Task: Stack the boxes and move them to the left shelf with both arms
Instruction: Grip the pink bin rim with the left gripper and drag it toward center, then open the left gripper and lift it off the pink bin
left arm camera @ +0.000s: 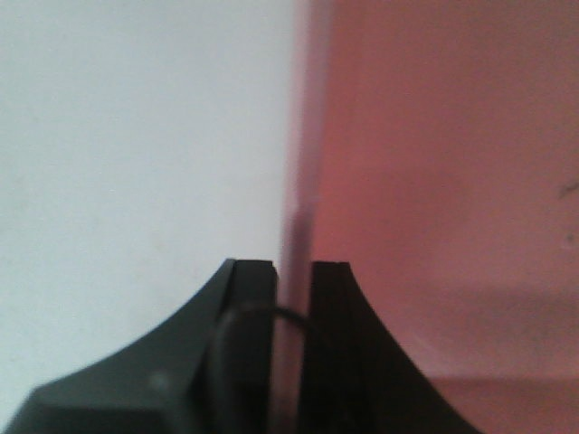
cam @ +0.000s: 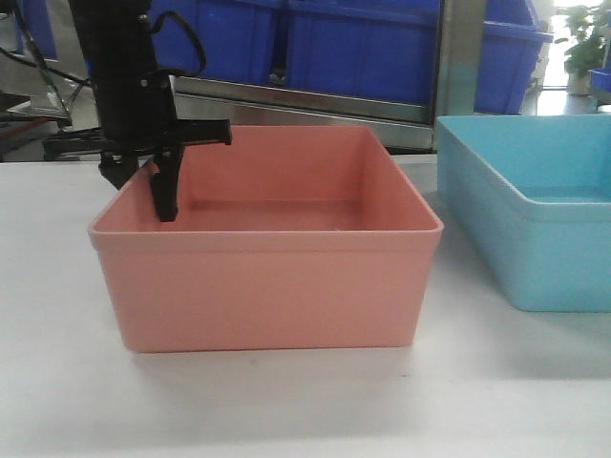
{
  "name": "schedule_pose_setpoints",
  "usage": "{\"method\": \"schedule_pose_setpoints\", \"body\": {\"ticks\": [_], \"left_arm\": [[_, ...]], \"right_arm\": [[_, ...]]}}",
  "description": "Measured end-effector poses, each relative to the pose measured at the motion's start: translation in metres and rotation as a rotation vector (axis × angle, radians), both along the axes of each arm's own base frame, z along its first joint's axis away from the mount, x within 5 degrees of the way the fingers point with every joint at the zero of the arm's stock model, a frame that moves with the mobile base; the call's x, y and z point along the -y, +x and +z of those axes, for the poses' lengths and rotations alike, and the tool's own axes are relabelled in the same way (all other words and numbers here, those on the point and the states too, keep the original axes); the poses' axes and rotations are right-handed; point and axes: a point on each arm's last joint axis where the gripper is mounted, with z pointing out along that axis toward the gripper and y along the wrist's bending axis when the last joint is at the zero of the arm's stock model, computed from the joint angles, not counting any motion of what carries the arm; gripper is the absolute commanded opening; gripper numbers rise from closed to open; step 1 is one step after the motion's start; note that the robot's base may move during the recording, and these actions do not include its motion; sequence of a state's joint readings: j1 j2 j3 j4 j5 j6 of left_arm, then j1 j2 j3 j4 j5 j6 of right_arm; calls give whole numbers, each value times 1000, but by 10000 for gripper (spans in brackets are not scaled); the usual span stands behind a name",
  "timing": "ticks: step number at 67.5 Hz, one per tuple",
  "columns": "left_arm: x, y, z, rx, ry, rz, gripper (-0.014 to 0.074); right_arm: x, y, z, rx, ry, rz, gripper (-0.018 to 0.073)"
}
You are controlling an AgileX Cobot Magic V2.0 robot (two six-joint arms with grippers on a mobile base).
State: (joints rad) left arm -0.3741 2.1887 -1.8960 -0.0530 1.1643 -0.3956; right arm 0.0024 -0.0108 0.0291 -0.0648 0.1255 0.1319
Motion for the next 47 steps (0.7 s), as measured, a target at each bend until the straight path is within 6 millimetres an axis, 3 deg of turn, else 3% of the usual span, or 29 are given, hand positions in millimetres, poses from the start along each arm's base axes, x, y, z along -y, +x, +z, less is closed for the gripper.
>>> {"method": "schedule_pose_setpoints", "body": {"ticks": [7, 13, 32, 47], "left_arm": [[0, 0, -5, -17, 5, 2, 6], [0, 0, -5, -19, 5, 2, 63], [0, -2, -6, -43, 6, 2, 505], [1, 0, 8, -9, 10, -86, 532]], "right_arm": [[0, 0, 0, 0, 0, 0, 50], [0, 0, 0, 0, 0, 0, 50], [0, 0, 0, 0, 0, 0, 50], [0, 0, 0, 0, 0, 0, 50]]}}
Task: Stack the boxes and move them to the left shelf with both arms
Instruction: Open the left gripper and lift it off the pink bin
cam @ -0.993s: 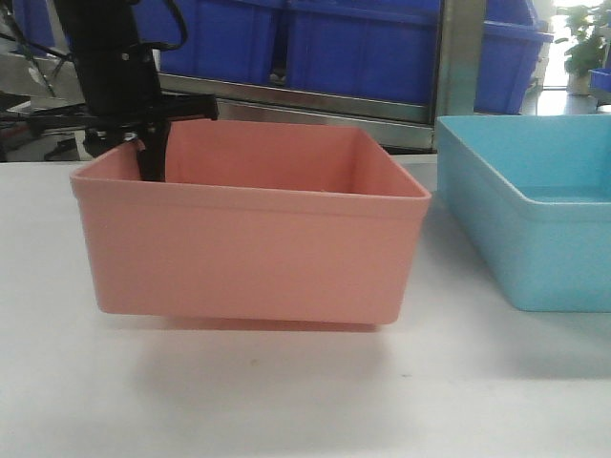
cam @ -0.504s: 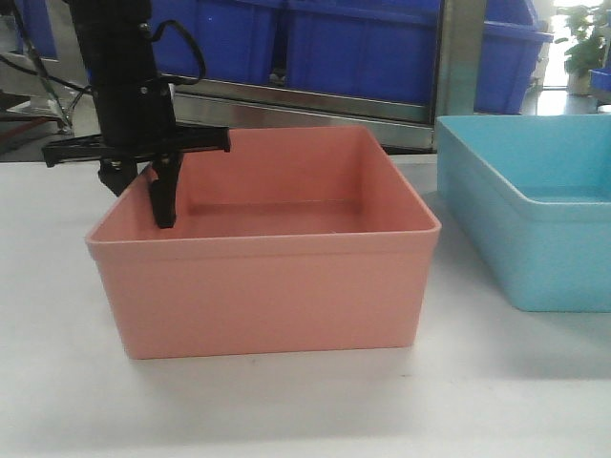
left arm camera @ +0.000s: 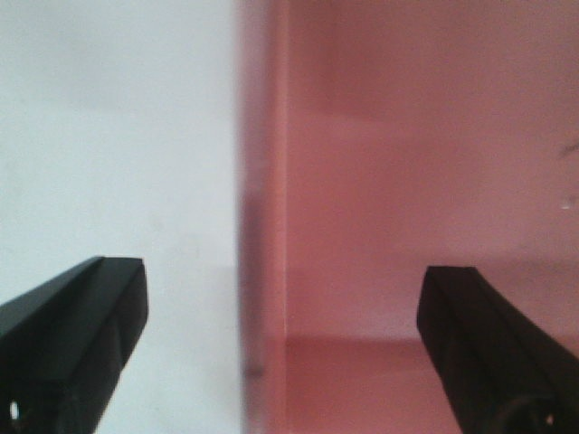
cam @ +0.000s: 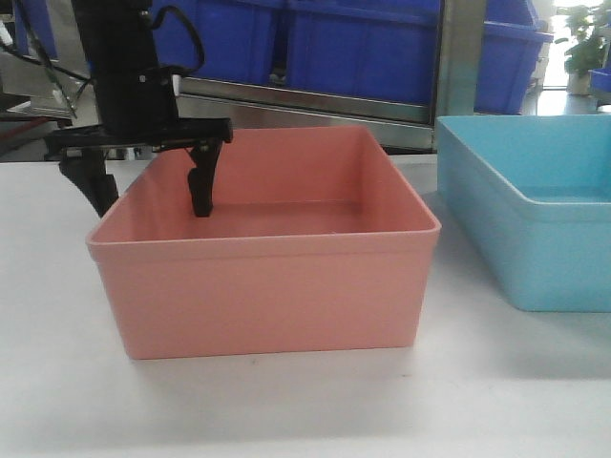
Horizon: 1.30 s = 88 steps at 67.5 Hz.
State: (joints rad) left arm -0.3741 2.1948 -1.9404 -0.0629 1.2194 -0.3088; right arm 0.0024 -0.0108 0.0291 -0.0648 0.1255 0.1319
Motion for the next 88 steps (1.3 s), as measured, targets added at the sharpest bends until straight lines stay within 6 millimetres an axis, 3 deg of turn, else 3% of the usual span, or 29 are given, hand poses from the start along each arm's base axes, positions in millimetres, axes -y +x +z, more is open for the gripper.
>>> {"method": "schedule_pose_setpoints", "body": {"ticks": [9, 18, 28, 37, 62, 71, 81, 88], "left_arm": [[-4, -3, 38, 108, 9, -79, 532], [-15, -19, 91, 243, 43, -168, 517], [-27, -44, 138, 348, 59, -207, 410], [-39, -69, 157, 398, 57, -213, 309], [-73, -154, 179, 643, 20, -215, 168], [-88, -191, 174, 716, 7, -214, 94], [-102, -229, 157, 770, -6, -215, -9], [-110, -251, 144, 820, -21, -215, -6]], "right_arm": [[0, 0, 0, 0, 0, 0, 50], [0, 0, 0, 0, 0, 0, 50], [0, 0, -1, -9, 0, -1, 50], [0, 0, -3, -31, 0, -2, 50], [0, 0, -3, -38, 0, -2, 50], [0, 0, -2, -21, 21, 0, 50], [-1, 0, 2, 2, 88, 6, 52], [-2, -3, 19, 38, 126, 13, 55]]}}
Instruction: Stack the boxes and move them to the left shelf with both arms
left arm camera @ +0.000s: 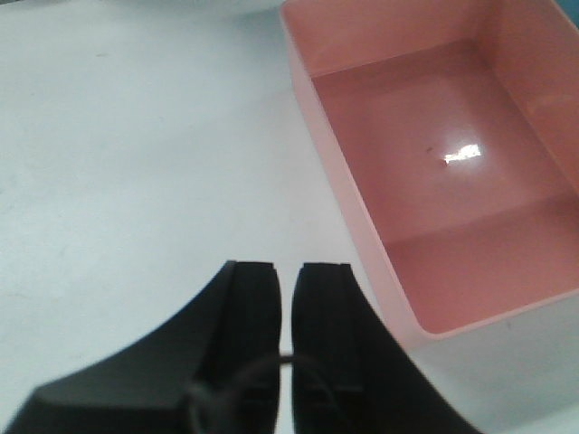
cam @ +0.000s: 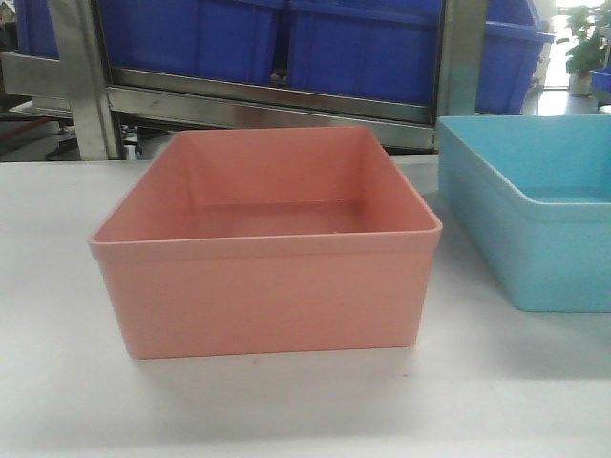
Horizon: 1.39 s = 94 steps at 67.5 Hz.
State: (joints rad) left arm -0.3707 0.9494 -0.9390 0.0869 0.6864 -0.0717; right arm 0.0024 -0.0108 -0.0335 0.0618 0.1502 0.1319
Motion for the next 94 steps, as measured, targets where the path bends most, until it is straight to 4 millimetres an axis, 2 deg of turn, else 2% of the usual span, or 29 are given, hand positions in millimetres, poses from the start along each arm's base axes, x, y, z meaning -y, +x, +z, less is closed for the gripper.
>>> {"method": "schedule_pose_setpoints", "body": {"ticks": [12, 20, 24, 28, 38, 45, 57, 75, 85, 94], "left_arm": [[-10, -29, -15, 112, -43, -11, -6], [-14, -40, -18, 177, -67, -16, -6], [-15, -42, -19, 200, -76, -18, -7], [-15, -42, -17, 216, -82, -20, -7], [-15, -41, -16, 237, -90, -20, -7], [-14, -41, -15, 247, -94, -21, -7], [-14, -41, -14, 249, -95, -21, -7], [-14, -41, -14, 250, -94, -21, -7], [-14, -41, -14, 250, -94, -21, -7], [-14, -41, -14, 250, -94, -21, -7]], "right_arm": [[0, -4, 49, 53, 10, 5, 55], [-1, 6, 88, 5, 10, 9, 63], [-1, 15, 106, -40, 9, 13, 102], [-2, 24, 128, -77, 8, 16, 178], [-2, 59, 169, -212, 6, 25, 474], [-3, 84, 191, -276, 5, 30, 586], [-3, 131, 204, -400, -9, 29, 608], [8, 189, 216, -728, -123, -36, 608], [34, 221, 210, -923, -151, -104, 608], [67, 248, 190, -1034, -130, -90, 606]]}}
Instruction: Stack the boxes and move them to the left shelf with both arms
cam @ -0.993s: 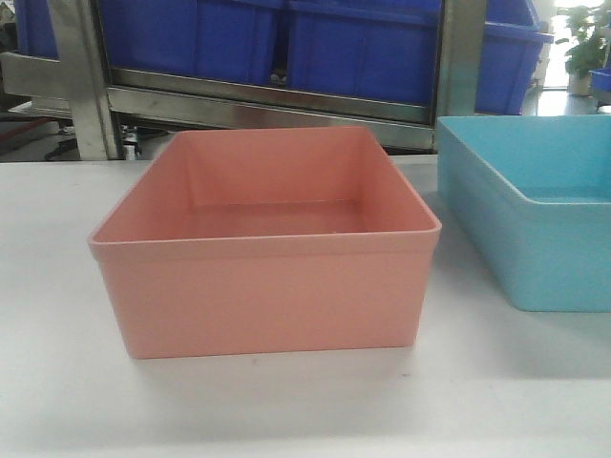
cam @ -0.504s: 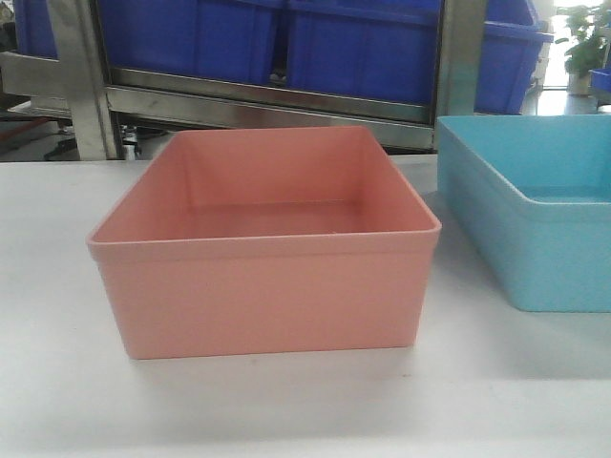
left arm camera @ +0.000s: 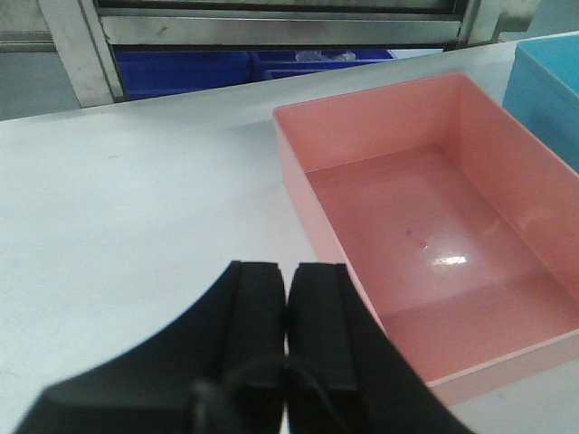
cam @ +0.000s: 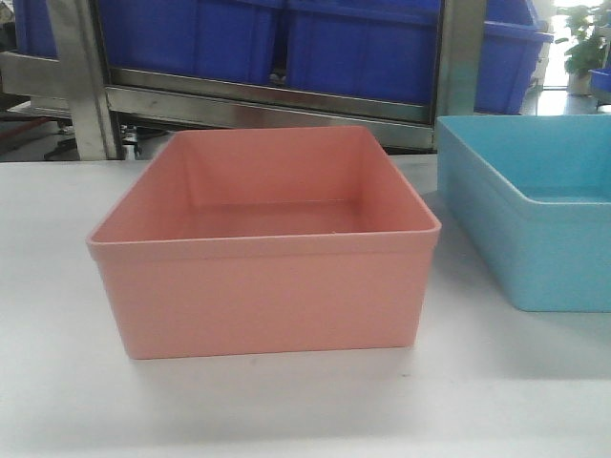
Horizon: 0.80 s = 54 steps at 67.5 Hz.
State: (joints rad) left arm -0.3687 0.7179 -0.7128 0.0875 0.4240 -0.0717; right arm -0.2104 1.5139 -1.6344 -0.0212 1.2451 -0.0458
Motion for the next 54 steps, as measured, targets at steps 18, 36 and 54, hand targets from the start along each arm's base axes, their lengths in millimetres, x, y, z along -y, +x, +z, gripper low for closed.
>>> {"method": "schedule_pose_setpoints", "body": {"ticks": [18, 36, 54], "left_arm": [[0, 0, -1, -6, 2, 1, -7], [0, 0, -1, -11, 4, 1, -7], [0, 0, -1, -12, 4, 1, -7]], "right_arm": [[37, 50, -62, -100, 48, 161, 606], [53, 96, -122, -87, 21, 201, 606], [62, 120, -176, -122, 34, 189, 606]]}}
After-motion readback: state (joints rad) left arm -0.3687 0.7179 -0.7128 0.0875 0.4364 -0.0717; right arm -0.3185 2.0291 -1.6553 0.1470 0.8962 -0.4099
